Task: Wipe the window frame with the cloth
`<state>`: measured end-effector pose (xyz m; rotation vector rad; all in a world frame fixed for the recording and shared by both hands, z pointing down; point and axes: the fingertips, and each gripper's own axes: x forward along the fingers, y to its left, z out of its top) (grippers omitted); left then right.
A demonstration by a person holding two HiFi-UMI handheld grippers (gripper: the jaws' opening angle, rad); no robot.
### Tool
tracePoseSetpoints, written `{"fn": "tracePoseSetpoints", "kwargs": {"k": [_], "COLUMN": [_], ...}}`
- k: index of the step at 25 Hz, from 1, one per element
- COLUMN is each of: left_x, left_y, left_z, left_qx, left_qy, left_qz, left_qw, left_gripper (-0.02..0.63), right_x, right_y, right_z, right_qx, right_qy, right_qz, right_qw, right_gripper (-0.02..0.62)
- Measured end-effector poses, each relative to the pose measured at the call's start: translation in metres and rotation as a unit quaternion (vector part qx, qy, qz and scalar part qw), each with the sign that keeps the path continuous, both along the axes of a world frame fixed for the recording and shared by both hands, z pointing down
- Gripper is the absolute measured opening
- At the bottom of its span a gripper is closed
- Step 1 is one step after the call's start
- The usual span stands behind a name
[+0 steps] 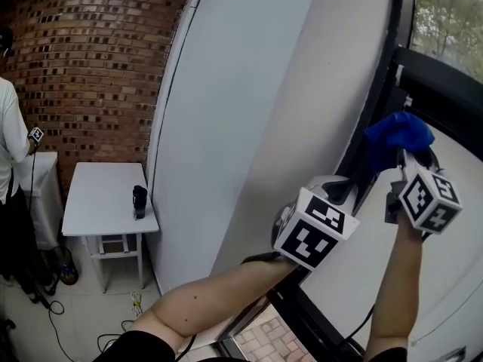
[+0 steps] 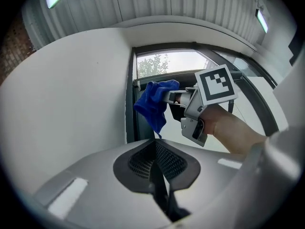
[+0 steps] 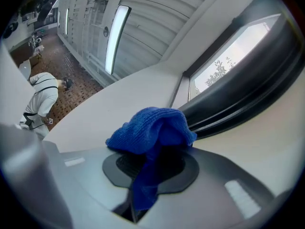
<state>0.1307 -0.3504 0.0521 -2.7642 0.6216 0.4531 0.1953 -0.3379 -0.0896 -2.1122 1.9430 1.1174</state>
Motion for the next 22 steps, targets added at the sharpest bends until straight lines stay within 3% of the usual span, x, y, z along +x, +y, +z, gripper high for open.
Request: {"fn": "tracePoseSetpoints", "kwargs": {"k": [6,10,15,22], "left_x": [0.009,0.019,0.021,0.02], "left_y": [-0.004,-0.007,-0.015,-0.023], "left_z": [-0.013,-0.023,-0.031,-0.012], "left_qx": [0.009,0.006,0.003,-0.013], "left_qy": [-0.001,-0.004,0.003,0.002], "left_qz": [-0.003,0.003,0.011,0.026], "left_qw": [1.0,1.0,0.9999,0.9996], "left_gripper": [-0.006,-0.006,-0.006,-0.006], "right_x": [-0.004,0.0,0.006,0.012], "right_y": [-0.01,-0.024,-0.047,-0.058], "right_z": [-0.047,-0.072,-0.08,-0.073], "right_qx": [0.032,0.026,0.001,0.006], "right_qy": [0.017,0.021,0.025,0.044], "right_qz": [0.042,0.077,0.129,0.203], "right_qw": [0.998,0.996,0.991,0.978], "right_gripper": [0.075,0.075,0.075,0.074]}}
